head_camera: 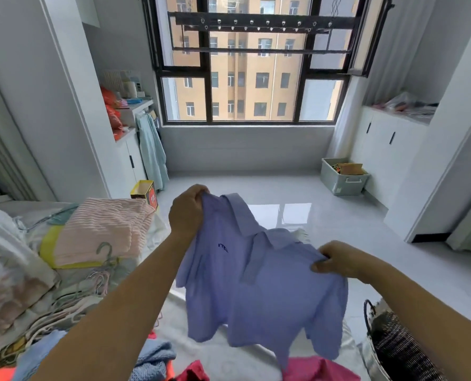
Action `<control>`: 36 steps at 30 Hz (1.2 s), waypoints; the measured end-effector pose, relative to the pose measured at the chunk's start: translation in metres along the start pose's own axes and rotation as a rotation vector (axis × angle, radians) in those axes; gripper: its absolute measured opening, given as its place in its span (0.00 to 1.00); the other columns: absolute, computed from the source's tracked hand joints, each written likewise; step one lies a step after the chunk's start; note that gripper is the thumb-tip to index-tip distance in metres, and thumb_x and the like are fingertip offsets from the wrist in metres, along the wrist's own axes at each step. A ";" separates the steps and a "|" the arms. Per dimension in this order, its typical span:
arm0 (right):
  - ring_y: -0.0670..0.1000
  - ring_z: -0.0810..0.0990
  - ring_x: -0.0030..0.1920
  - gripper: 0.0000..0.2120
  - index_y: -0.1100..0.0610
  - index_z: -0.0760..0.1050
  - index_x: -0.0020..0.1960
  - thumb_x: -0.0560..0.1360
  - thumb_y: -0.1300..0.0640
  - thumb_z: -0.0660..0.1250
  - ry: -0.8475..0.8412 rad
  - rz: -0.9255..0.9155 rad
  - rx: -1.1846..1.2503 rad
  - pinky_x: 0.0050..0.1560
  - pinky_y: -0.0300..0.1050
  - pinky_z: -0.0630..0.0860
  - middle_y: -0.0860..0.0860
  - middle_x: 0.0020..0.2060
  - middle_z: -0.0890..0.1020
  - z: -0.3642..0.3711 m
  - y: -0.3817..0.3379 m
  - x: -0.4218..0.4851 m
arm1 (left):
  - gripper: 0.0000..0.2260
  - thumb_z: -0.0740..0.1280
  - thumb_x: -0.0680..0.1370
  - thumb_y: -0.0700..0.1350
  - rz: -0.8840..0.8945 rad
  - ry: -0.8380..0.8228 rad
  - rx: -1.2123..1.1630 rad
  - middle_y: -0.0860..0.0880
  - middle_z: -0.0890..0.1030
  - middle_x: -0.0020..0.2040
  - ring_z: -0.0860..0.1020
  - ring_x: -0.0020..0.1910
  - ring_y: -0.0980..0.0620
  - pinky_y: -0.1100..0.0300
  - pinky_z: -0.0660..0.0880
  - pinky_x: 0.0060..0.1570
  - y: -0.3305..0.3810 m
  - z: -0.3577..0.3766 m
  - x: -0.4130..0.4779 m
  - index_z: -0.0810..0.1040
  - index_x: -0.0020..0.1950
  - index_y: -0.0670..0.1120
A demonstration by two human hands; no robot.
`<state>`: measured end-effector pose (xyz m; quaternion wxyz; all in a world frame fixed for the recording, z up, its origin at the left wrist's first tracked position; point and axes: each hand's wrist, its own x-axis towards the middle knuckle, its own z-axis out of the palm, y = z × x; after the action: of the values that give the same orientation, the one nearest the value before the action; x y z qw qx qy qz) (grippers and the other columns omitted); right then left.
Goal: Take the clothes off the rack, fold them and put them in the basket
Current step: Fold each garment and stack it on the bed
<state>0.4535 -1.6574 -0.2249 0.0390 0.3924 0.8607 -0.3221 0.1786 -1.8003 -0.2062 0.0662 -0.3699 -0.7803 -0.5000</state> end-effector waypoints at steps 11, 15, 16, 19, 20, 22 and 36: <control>0.49 0.74 0.36 0.09 0.59 0.73 0.39 0.73 0.53 0.68 0.175 -0.060 0.771 0.38 0.42 0.69 0.53 0.35 0.76 -0.009 0.001 0.002 | 0.11 0.75 0.68 0.46 0.137 -0.908 0.305 0.55 0.73 0.36 0.70 0.35 0.58 0.71 0.66 0.34 -0.040 -0.047 0.023 0.73 0.41 0.49; 0.51 0.81 0.38 0.09 0.61 0.79 0.44 0.74 0.55 0.66 0.068 -0.039 0.874 0.42 0.44 0.75 0.56 0.39 0.83 -0.007 -0.004 0.007 | 0.14 0.73 0.69 0.38 0.158 -0.768 0.427 0.54 0.70 0.32 0.68 0.34 0.54 0.69 0.61 0.29 -0.066 -0.042 0.031 0.68 0.33 0.50; 0.50 0.82 0.38 0.10 0.61 0.80 0.45 0.76 0.56 0.64 0.068 -0.024 0.892 0.41 0.43 0.75 0.56 0.40 0.84 -0.008 -0.005 0.009 | 0.16 0.73 0.69 0.38 0.137 -0.709 0.411 0.54 0.71 0.31 0.69 0.35 0.52 0.69 0.60 0.30 -0.073 -0.042 0.032 0.68 0.31 0.50; 0.48 0.79 0.36 0.09 0.61 0.78 0.40 0.77 0.60 0.63 0.069 -0.032 0.852 0.38 0.40 0.73 0.54 0.36 0.81 -0.016 -0.001 0.010 | 0.11 0.72 0.69 0.34 0.023 -0.515 0.219 0.49 0.76 0.33 0.73 0.38 0.49 0.71 0.64 0.33 -0.090 -0.036 0.028 0.75 0.33 0.47; 0.50 0.78 0.37 0.07 0.61 0.77 0.41 0.76 0.61 0.65 0.057 -0.044 0.797 0.39 0.40 0.73 0.54 0.36 0.80 -0.020 0.000 0.009 | 0.07 0.71 0.70 0.34 -0.026 -0.434 0.141 0.47 0.78 0.34 0.74 0.39 0.49 0.71 0.65 0.34 -0.092 -0.032 0.024 0.79 0.36 0.44; 0.52 0.77 0.40 0.02 0.61 0.76 0.42 0.73 0.63 0.69 0.061 -0.040 0.629 0.40 0.42 0.72 0.55 0.38 0.79 -0.028 0.004 0.006 | 0.03 0.70 0.72 0.33 -0.107 -0.294 0.012 0.45 0.80 0.36 0.75 0.39 0.49 0.68 0.69 0.38 -0.090 -0.024 0.017 0.82 0.41 0.38; 0.52 0.75 0.41 0.03 0.60 0.78 0.41 0.73 0.61 0.70 0.390 -0.113 0.577 0.42 0.42 0.71 0.55 0.38 0.80 -0.060 0.086 -0.027 | 0.08 0.72 0.72 0.38 0.011 -0.995 0.209 0.53 0.70 0.31 0.67 0.29 0.62 0.70 0.62 0.30 -0.008 -0.001 -0.037 0.75 0.38 0.48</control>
<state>0.5438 -1.5981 -0.2142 -0.2565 0.3934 0.7458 -0.4725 0.1997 -1.8220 -0.2295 -0.2741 -0.5586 -0.7613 -0.1823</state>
